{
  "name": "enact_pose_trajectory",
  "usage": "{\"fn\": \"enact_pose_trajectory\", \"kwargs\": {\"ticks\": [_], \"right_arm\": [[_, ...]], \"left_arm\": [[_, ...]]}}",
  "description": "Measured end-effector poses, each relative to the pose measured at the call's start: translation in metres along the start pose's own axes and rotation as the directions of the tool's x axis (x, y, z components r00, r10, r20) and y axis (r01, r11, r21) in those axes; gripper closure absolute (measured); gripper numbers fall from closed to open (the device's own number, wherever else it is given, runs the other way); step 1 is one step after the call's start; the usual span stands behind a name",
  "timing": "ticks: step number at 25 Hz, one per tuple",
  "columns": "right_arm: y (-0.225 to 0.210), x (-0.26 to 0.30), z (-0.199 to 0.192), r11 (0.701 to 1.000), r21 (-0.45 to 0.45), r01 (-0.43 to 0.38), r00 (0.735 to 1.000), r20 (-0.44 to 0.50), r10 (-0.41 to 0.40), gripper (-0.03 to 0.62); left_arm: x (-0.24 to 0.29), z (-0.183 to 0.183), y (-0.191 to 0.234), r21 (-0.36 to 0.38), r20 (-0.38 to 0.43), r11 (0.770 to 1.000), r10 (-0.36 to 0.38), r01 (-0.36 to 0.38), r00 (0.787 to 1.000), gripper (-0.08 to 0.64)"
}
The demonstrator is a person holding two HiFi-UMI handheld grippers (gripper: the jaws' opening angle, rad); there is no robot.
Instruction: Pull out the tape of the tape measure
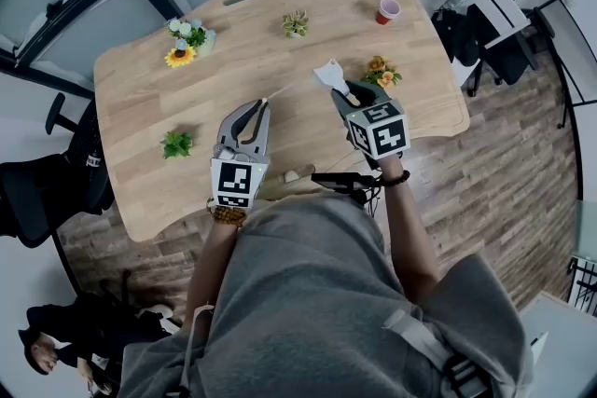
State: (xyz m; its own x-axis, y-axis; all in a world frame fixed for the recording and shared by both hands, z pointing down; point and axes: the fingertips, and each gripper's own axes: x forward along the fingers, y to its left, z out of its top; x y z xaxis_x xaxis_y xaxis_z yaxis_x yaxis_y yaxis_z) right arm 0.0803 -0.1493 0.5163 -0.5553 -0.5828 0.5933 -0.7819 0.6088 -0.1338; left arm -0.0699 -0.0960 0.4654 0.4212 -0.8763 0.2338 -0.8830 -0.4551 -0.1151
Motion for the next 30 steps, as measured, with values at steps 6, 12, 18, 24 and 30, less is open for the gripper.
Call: {"fn": "enact_pose_trajectory", "kwargs": {"ticks": [6,12,18,24,30], "right_arm": [[0.000,0.002,-0.002,1.000,0.005,-0.002,1.000,-0.004,0.002,0.462],[-0.003,0.004,-0.005,1.000,0.006,0.014,1.000,-0.008,-0.014,0.462],[-0.013,0.003,-0.007,1.000,-0.006,0.031,0.999,-0.014,-0.031,0.462],[-0.013,0.004,-0.007,0.999,0.004,0.034,0.999,-0.008,-0.034,0.462],[-0.020,0.002,-0.005,0.998,0.041,0.052,0.999,0.010,-0.053,0.462]], "left_arm": [[-0.001,-0.001,0.001,0.004,-0.005,1.000,0.003,-0.003,1.000,0.525],[-0.004,-0.004,0.005,0.019,-0.011,1.000,0.018,-0.018,1.000,0.525],[-0.009,-0.009,0.019,0.002,-0.020,0.999,0.050,-0.050,0.999,0.525],[-0.009,-0.009,0.021,0.036,-0.027,0.998,0.054,-0.053,0.998,0.525],[-0.010,-0.011,0.022,0.026,-0.032,0.998,0.064,-0.063,0.997,0.525]]}}
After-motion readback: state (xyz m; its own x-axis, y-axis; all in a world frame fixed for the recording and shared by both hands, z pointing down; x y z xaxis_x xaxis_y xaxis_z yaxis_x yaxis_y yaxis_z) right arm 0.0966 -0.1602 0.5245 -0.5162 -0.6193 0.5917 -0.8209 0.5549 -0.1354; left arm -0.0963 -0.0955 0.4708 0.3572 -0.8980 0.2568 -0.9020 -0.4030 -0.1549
